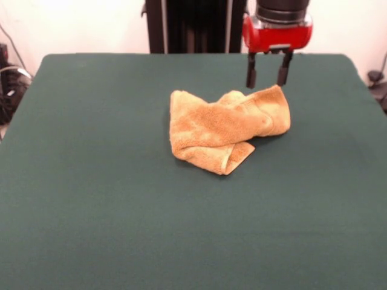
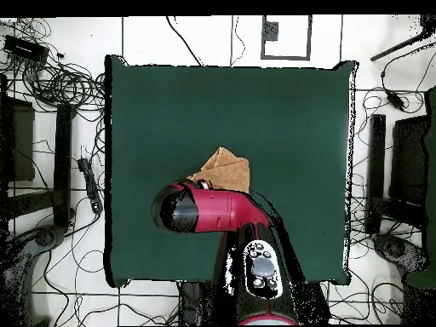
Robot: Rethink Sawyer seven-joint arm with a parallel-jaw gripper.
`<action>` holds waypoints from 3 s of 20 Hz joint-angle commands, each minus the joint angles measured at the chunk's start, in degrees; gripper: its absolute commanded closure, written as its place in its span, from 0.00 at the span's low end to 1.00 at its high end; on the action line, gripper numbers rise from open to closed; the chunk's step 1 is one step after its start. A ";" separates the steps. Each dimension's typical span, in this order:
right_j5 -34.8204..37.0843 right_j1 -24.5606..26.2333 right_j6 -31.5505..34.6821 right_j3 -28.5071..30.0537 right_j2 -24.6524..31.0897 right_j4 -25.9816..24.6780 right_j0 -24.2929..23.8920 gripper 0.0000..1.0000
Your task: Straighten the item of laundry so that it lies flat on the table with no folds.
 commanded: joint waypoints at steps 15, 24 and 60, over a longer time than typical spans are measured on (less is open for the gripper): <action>1.21 5.33 4.46 2.82 8.09 -1.06 0.79 0.00; -0.92 7.64 6.42 1.57 7.37 -0.62 2.58 0.00; -6.29 13.89 7.04 -2.14 6.03 -0.67 4.42 0.00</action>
